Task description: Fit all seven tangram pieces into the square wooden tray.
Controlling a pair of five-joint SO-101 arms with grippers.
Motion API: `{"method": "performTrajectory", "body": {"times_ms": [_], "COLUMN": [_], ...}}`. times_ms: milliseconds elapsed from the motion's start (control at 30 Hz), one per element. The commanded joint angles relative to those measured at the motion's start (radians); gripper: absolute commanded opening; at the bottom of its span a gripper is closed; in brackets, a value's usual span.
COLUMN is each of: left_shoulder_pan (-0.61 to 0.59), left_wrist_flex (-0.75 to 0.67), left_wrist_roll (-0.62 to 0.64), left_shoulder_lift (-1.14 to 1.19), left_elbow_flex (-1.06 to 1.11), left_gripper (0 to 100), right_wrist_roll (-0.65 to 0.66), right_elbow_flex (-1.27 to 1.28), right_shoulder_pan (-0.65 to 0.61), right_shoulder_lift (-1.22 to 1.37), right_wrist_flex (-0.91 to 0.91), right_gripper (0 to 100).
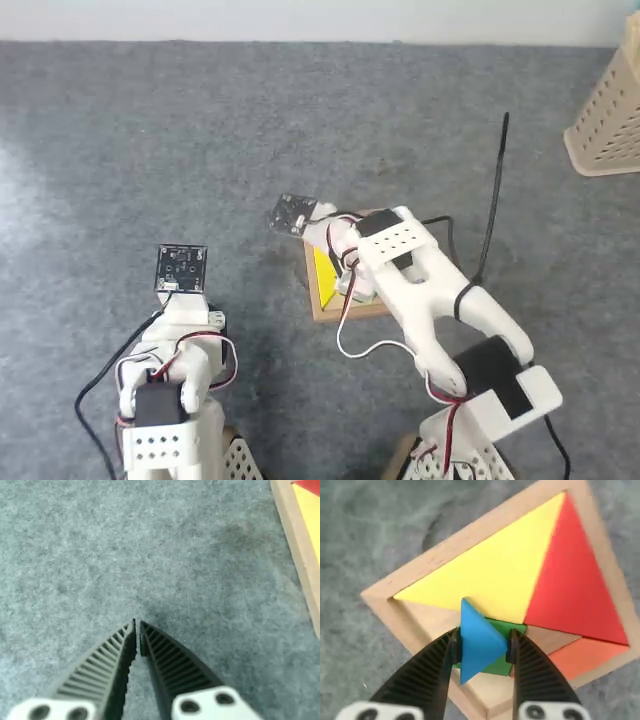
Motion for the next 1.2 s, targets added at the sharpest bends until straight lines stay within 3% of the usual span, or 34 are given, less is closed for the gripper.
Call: {"method": "performTrajectory", "body": {"times_ms": [0,1167], "left_shoulder_pan": [0.006,0.006], "left_wrist_flex": [0.003,0.003], "left_wrist_roll": [0.008,0.008], "left_shoulder_lift": [-0.015,-0.015], "left_elbow_flex": [-0.012,-0.012], "left_gripper": [1,1], "right_wrist_roll": [0.055,0.092], "right_elbow_flex": [0.009,0.005], "right_shoulder_pan": [-0.031,-0.143], "right_shoulder_lift": [-0.002,-0.096], "right_wrist_flex": [-0.015,0.077], "right_gripper": [9.6,9.6]}}
